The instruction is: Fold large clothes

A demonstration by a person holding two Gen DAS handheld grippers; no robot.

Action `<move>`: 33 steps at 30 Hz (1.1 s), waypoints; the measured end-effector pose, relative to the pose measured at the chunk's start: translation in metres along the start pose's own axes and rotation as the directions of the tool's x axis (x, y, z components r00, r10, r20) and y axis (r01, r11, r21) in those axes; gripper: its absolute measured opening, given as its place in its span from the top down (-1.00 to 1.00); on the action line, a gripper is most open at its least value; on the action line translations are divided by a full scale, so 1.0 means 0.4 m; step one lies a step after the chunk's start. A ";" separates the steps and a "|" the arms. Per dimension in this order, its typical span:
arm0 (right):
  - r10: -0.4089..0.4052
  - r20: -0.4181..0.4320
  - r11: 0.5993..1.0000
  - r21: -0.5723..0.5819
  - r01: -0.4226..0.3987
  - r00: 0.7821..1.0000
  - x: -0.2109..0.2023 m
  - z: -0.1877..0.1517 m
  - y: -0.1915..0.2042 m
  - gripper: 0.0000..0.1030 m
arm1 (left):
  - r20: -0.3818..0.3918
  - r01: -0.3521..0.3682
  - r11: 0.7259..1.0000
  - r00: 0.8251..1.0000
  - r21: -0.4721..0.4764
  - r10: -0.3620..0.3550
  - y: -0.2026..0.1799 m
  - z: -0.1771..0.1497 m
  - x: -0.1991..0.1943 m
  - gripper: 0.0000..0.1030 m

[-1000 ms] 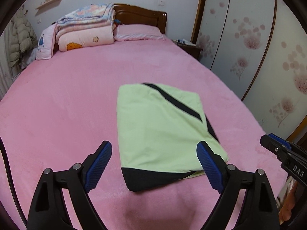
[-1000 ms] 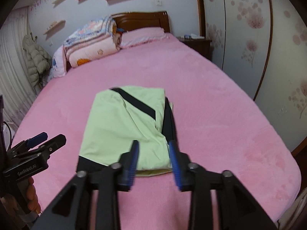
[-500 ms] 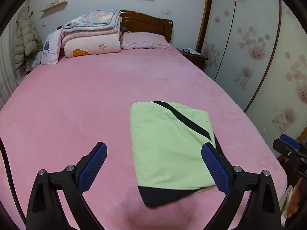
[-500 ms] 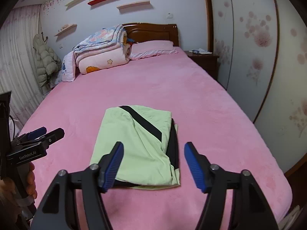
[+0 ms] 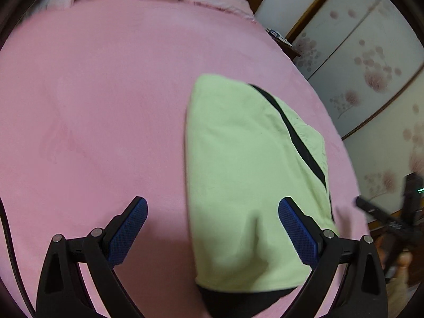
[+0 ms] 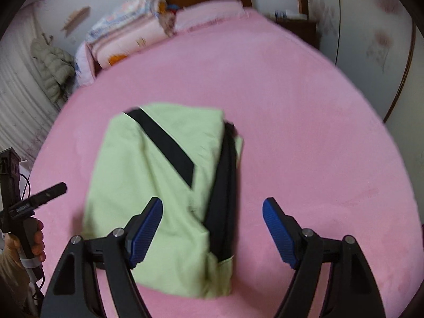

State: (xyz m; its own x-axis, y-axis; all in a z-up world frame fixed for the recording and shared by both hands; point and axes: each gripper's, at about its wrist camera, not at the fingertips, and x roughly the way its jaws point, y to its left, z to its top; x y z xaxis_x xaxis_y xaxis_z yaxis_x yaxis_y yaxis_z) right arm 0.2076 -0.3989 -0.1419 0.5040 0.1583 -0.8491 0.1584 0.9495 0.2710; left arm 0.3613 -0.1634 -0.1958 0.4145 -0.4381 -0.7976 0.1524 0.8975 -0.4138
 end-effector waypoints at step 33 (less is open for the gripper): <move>0.186 -0.031 0.971 -0.145 -0.188 0.982 -0.076 -0.067 0.439 0.80 | 0.033 0.035 0.992 0.999 0.120 -0.039 0.042 -0.034 -0.287 0.54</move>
State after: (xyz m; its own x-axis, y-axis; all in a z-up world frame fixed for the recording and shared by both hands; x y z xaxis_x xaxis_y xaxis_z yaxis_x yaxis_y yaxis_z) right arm 0.1973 -0.2297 -0.0804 0.4984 0.3399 -0.7975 -0.0636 0.9318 0.3574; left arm 0.3040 -0.0987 -0.1173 0.4378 -0.4708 -0.7660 0.2734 0.8813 -0.3855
